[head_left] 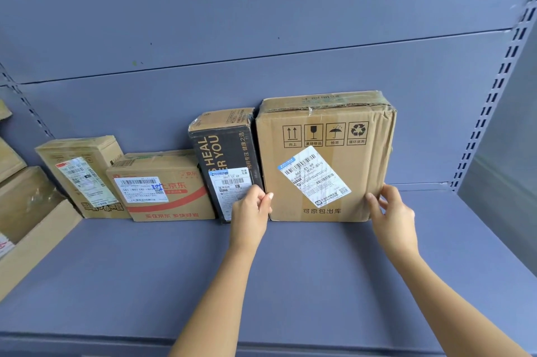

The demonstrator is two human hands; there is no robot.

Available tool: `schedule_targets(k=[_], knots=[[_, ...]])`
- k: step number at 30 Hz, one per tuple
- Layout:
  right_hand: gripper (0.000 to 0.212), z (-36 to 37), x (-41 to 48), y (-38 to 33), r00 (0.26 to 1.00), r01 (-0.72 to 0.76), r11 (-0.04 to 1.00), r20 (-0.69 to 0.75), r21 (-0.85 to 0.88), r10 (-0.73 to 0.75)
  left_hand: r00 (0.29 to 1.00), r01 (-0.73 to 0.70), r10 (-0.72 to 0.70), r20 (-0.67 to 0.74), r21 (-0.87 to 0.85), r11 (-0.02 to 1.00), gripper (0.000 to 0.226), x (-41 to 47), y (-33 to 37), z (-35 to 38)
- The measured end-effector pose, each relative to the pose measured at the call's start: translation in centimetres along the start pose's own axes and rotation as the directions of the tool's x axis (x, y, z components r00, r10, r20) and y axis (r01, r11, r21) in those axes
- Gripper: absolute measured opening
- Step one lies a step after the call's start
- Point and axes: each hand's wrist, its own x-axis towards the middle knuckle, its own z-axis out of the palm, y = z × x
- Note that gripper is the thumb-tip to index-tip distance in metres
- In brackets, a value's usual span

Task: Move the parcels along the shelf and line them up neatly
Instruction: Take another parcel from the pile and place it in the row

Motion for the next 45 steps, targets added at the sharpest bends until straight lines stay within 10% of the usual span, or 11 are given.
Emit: schedule_targets(k=[10, 21, 31, 45], knots=[[0.051, -1.3, -2.0, -2.4, 1.000, 0.001, 1.000, 0.022, -0.030, -0.001, 0.995, 0.067, -0.074, 0.067, 0.100, 0.993, 0.023, -0.7, 2.3, -1.8], [0.035, -2.1, -7.6, -7.3, 0.939, 0.342, 0.934, 0.075, -0.101, -0.336, 0.978, -0.170, 0.198, -0.062, 0.303, 0.938, 0.018, -5.5, 6.0, -7.5], [0.031, 2.7, -15.0, -11.4, 0.829, 0.452, 0.892, 0.371, -0.004, -0.418, 0.985, 0.121, -0.161, 0.059, 0.428, 0.895, 0.061, -11.4, 2.0, -16.6], [0.027, 19.3, -32.0, -22.1, 0.538, 0.575, 0.785, 0.617, 0.228, -0.574, 0.921, 0.389, -0.333, -0.202, 0.431, 0.814, 0.060, -20.1, -9.8, -37.9]])
